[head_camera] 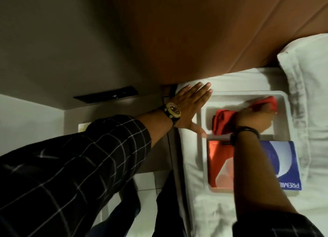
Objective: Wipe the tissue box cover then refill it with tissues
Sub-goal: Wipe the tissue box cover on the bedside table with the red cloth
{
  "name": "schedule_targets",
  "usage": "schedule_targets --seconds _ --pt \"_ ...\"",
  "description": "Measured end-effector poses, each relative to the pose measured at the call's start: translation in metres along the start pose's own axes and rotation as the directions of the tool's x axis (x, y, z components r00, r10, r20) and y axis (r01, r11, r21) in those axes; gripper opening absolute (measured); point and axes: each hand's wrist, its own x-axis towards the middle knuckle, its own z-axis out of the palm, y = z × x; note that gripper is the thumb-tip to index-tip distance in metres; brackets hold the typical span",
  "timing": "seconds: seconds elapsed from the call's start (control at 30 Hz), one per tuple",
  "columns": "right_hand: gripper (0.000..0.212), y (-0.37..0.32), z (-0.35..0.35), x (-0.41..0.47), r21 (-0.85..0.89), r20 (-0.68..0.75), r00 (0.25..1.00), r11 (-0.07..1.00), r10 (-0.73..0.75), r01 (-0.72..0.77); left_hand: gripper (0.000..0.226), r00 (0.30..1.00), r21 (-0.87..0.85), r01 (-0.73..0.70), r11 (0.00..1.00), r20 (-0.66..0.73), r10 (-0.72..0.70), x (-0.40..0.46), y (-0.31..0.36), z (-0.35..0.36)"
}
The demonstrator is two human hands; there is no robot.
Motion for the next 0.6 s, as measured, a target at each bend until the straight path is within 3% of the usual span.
schedule_targets --seconds 0.13,0.23,0.33,0.6 --pt "0.061 -0.009 -0.021 -0.050 0.353 -0.066 0.973 0.907 -0.221 0.230 0.134 0.989 -0.112 0.149 0.982 0.026 -0.147 -0.047 -0.021 0.020" --pt "0.062 -0.020 -0.021 -0.103 0.473 -0.019 0.956 0.840 -0.294 0.267 0.133 0.971 -0.137 0.235 0.962 0.086 -0.225 -0.111 -0.060 0.059" --pt "0.067 -0.019 -0.003 -0.160 0.515 0.095 0.923 0.812 -0.374 0.276 0.135 0.944 -0.130 0.322 0.938 0.123 -0.307 -0.179 -0.105 0.092" --pt "0.067 0.039 0.125 -0.275 0.352 0.447 0.788 0.893 -0.423 0.280 0.146 0.865 -0.033 0.479 0.877 0.186 -0.466 -0.286 -0.203 0.185"
